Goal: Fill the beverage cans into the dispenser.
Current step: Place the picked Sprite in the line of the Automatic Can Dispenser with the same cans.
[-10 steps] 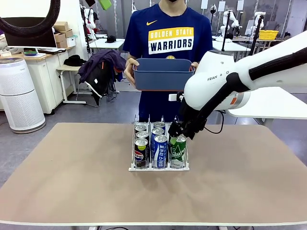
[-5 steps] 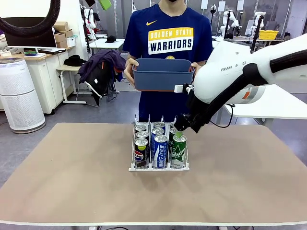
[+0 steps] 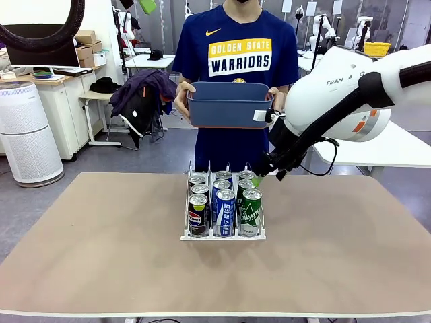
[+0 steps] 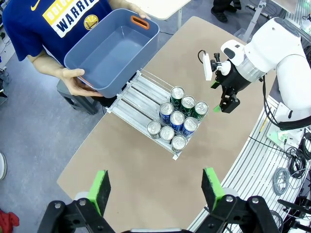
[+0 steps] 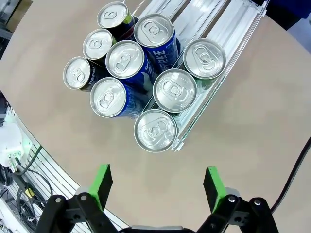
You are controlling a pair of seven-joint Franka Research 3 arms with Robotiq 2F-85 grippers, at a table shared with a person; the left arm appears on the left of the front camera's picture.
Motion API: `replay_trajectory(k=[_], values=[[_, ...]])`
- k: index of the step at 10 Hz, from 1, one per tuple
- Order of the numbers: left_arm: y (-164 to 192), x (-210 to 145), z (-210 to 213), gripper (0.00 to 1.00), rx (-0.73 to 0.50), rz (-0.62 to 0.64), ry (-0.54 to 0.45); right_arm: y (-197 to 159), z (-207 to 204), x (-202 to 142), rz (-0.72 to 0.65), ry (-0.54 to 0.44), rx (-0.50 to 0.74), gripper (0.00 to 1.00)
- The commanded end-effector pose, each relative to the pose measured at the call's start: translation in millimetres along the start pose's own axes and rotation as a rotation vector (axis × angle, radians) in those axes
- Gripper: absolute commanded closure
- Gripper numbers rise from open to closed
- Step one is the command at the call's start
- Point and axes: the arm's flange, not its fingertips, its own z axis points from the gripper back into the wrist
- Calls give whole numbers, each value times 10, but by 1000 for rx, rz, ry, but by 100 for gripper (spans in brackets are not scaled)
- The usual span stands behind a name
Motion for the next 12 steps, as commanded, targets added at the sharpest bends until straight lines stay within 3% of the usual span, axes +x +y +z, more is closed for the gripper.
replay_trajectory(k=[1, 7, 9, 12], values=[[4, -18, 3, 0, 5, 3, -10, 29, -40, 20, 5, 11, -14, 0], [4, -18, 3, 0, 5, 3, -10, 29, -40, 20, 5, 11, -14, 0], [4, -18, 3, 0, 5, 3, -10, 18, 124, 1, 28, -1, 41, 0], [4, -18, 3, 0, 5, 3, -10, -201, 742, 167, 129, -183, 132, 0]])
